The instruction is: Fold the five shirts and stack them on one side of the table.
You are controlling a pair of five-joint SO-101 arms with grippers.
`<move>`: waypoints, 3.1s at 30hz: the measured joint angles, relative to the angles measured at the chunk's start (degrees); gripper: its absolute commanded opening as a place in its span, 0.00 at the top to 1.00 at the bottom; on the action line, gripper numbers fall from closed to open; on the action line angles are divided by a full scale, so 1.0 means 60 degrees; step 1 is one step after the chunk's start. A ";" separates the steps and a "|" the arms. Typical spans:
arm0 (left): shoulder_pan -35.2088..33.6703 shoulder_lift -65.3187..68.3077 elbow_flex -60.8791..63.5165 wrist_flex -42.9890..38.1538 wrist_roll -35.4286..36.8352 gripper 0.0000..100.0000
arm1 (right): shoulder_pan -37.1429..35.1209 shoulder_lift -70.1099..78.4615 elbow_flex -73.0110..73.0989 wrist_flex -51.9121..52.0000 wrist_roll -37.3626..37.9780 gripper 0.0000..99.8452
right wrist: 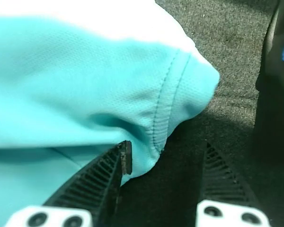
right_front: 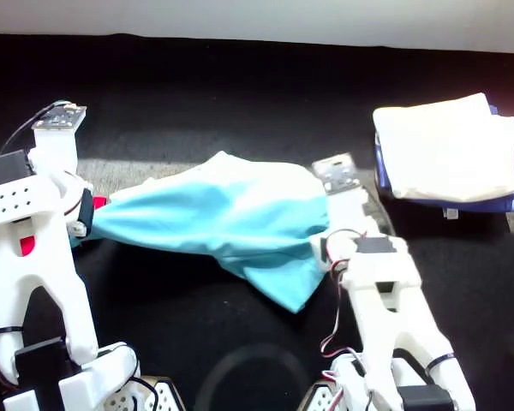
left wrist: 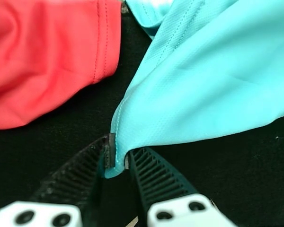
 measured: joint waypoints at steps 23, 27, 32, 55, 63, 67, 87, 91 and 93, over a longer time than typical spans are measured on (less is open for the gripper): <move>0.0498 0.0000 0.0000 0.0000 0.0015 0.99 | -0.4498 0.0630 -0.1582 0.5070 0.0015 0.77; 0.0498 0.0000 0.0000 0.0000 0.0015 0.99 | -0.4381 0.1348 -0.0747 0.3531 0.0015 0.77; 0.0498 0.0000 0.0000 0.0000 0.0015 0.99 | -0.2916 0.2432 -0.0908 0.2242 0.0015 0.77; 0.0557 0.0000 0.0000 0.0000 0.0015 0.99 | -0.0132 0.1480 -0.3590 0.3941 0.0029 0.77; 0.0557 0.0000 0.0059 -0.0278 0.0015 0.99 | -0.0117 -0.1421 -0.2564 0.4982 0.0029 0.77; 0.0542 0.0000 0.0059 -0.0308 0.0015 0.99 | -0.0264 -0.2095 -0.1524 0.4982 0.0029 0.77; 0.0542 0.0000 0.0059 -0.0308 0.0015 0.99 | -0.3209 -0.0703 0.1582 0.2095 0.0015 0.77; 0.0542 0.0000 0.0059 -0.0308 0.0015 0.99 | -0.3253 0.0425 0.1070 0.1802 0.0015 0.79; 0.0542 0.0000 0.0059 -0.0308 0.0015 0.99 | -0.3253 0.0747 0.0850 0.1802 0.0015 0.85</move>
